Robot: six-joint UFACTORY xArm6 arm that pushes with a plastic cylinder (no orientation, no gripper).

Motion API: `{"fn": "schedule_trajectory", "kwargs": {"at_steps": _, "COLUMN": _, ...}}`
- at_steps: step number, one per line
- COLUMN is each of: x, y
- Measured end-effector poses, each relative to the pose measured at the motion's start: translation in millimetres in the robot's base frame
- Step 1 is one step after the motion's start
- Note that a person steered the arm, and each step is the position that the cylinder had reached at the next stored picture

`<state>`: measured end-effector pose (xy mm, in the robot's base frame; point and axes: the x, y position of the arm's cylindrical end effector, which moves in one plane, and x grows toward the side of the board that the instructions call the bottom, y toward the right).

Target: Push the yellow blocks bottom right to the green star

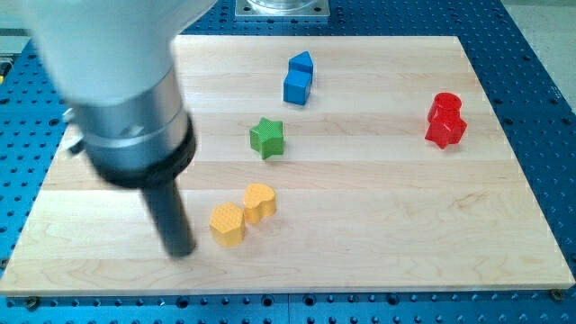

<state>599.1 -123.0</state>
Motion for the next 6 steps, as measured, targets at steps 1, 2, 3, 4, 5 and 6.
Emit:
{"fn": "schedule_trajectory", "kwargs": {"at_steps": 1, "x": 1.6, "y": 3.0}}
{"fn": "schedule_trajectory", "kwargs": {"at_steps": 2, "x": -15.6, "y": 33.8}}
{"fn": "schedule_trajectory", "kwargs": {"at_steps": 3, "x": -45.4, "y": 44.3}}
{"fn": "schedule_trajectory", "kwargs": {"at_steps": 4, "x": -56.3, "y": 82.4}}
{"fn": "schedule_trajectory", "kwargs": {"at_steps": 5, "x": -47.5, "y": 103.9}}
{"fn": "schedule_trajectory", "kwargs": {"at_steps": 6, "x": -61.5, "y": 130.4}}
